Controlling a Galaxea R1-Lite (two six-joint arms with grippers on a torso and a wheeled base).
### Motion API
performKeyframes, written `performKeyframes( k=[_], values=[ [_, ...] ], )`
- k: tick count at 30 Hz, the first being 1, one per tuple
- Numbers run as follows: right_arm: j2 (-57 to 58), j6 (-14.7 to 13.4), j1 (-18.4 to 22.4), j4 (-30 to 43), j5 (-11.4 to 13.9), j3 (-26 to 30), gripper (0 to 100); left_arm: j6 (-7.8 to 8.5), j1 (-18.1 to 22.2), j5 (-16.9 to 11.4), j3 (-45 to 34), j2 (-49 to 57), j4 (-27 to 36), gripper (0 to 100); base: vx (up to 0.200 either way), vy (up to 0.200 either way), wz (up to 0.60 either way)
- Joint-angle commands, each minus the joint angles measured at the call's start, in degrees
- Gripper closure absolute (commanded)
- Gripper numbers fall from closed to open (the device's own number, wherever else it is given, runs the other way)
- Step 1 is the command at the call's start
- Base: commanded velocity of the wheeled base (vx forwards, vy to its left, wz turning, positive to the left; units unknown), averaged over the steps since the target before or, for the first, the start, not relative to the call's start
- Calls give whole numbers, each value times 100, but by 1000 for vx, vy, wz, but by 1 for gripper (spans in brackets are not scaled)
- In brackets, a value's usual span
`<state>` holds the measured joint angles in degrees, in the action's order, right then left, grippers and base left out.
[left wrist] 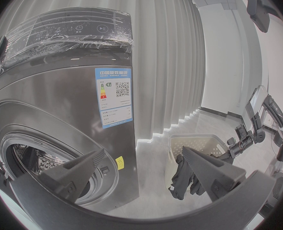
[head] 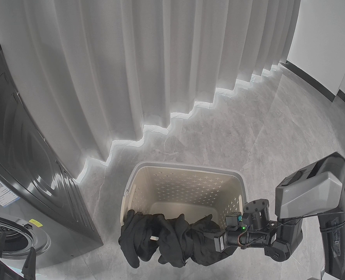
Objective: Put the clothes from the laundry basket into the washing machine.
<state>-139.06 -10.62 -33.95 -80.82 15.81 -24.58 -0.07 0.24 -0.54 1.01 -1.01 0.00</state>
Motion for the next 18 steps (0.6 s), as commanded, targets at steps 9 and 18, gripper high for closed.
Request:
performKeyframes(
  k=[9, 18],
  values=[
    [1188, -28, 64, -803, 10, 550, 100, -1, 2, 1, -101, 101, 0, 0, 0, 0, 0],
    [2858, -134, -85, -795, 36, 849, 100, 16, 2, 1, -101, 101, 9, 0, 0, 0, 0]
  ],
)
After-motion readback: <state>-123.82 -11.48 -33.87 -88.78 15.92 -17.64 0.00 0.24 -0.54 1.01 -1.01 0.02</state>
